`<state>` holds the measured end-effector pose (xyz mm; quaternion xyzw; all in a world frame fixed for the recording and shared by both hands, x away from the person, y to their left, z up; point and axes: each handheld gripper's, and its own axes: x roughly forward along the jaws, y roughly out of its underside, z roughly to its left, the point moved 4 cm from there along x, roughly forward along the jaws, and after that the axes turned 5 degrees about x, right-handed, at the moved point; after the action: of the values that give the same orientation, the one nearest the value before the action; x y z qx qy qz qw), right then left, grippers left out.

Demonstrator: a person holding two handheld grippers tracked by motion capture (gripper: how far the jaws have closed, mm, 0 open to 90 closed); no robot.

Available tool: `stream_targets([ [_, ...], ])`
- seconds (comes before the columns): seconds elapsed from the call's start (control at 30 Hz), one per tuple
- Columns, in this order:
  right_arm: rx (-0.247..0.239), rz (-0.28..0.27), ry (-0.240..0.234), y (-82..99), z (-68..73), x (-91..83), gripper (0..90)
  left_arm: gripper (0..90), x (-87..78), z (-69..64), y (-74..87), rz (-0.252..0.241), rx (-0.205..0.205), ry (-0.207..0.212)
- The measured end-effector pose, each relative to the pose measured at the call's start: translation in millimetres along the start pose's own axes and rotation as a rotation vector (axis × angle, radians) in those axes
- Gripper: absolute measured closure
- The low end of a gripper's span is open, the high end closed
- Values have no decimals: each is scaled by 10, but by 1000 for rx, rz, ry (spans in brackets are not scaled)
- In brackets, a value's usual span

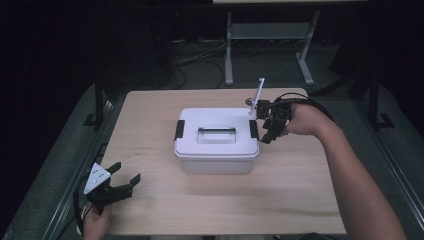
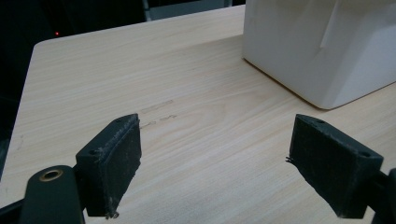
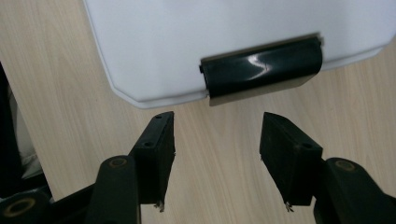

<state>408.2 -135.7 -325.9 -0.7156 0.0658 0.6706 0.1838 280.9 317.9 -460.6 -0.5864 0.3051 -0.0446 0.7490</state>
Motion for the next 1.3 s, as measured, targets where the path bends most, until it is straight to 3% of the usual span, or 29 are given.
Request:
stream_targets([
  [1.3, 82, -10, -18, 459, -73, 259, 386, 163, -6, 24, 31, 5, -7, -5],
])
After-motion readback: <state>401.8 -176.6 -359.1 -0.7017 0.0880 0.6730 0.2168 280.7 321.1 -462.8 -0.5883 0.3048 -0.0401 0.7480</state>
